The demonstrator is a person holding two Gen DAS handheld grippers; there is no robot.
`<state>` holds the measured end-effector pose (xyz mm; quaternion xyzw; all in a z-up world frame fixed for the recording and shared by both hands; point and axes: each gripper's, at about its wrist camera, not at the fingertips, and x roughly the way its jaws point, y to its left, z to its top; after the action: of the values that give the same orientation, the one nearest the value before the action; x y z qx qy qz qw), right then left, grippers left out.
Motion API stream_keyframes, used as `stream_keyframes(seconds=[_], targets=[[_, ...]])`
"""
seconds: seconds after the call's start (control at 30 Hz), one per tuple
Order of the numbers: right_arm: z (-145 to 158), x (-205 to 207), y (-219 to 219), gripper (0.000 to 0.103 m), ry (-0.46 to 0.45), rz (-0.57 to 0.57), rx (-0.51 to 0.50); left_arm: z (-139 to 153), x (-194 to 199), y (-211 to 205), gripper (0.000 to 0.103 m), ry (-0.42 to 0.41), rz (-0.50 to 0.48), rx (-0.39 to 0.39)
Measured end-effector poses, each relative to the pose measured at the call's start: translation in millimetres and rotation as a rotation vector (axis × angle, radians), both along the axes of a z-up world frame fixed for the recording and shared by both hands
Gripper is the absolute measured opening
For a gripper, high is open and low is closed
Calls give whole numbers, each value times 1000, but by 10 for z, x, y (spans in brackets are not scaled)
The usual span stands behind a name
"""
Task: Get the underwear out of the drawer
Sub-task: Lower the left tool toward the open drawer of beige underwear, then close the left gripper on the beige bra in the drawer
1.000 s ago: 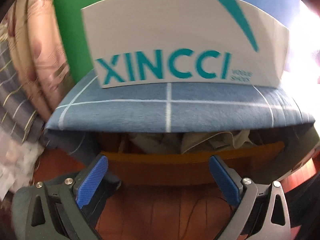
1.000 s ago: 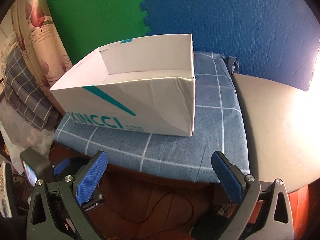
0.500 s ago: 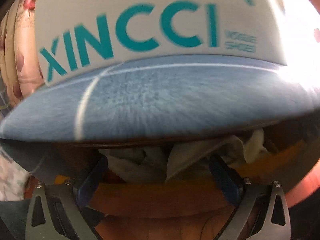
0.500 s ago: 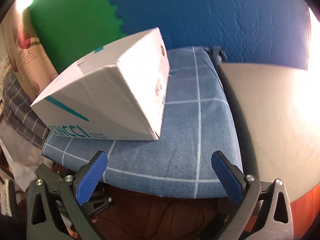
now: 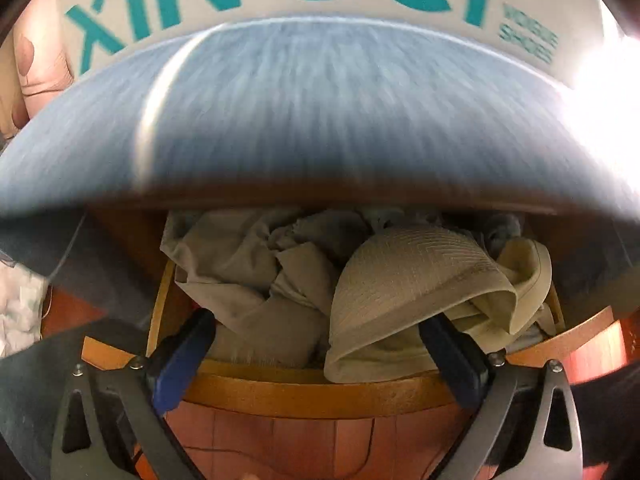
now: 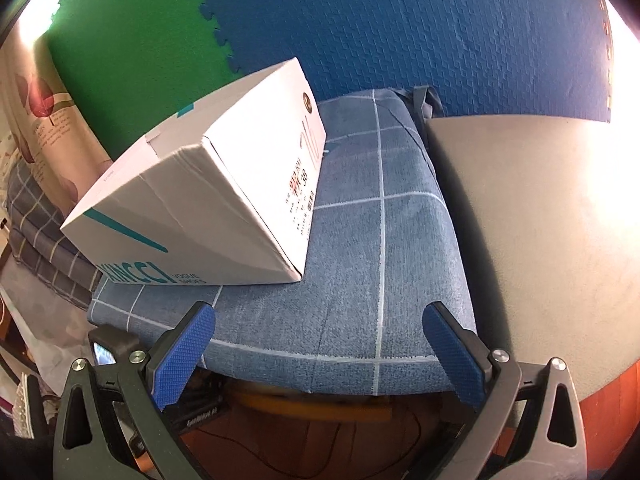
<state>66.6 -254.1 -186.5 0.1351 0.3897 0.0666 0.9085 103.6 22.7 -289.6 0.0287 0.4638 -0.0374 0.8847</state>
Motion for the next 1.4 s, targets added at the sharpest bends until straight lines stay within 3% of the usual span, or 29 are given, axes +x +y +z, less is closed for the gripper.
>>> stream_keyframes(seconds=[0.7, 0.77, 0.93, 1.07, 1.13, 1.27, 1.33, 1.4], targets=[[-84, -88, -71, 103, 25, -32, -53, -174, 85, 133, 103, 161, -12, 7], [-79, -100, -38, 103, 23, -26, -68, -80, 75, -65, 103, 170, -13, 8], [-71, -110, 22, 103, 17, -12, -94, -61, 102, -60, 103, 187, -20, -3], [-109, -90, 47, 103, 32, -2, -94, -66, 251, -93, 103, 235, -49, -8], [-131, -85, 58, 103, 40, 3, -94, -82, 338, -216, 103, 185, -106, 56], [-148, -80, 65, 103, 46, 5, -92, -105, 443, -459, 103, 160, -218, 40], [-167, -68, 63, 103, 57, 10, -84, -160, 538, -501, 103, 199, -183, 18], [-188, -59, 62, 103, 66, 10, -78, -260, 652, -511, 103, 244, -125, 45]])
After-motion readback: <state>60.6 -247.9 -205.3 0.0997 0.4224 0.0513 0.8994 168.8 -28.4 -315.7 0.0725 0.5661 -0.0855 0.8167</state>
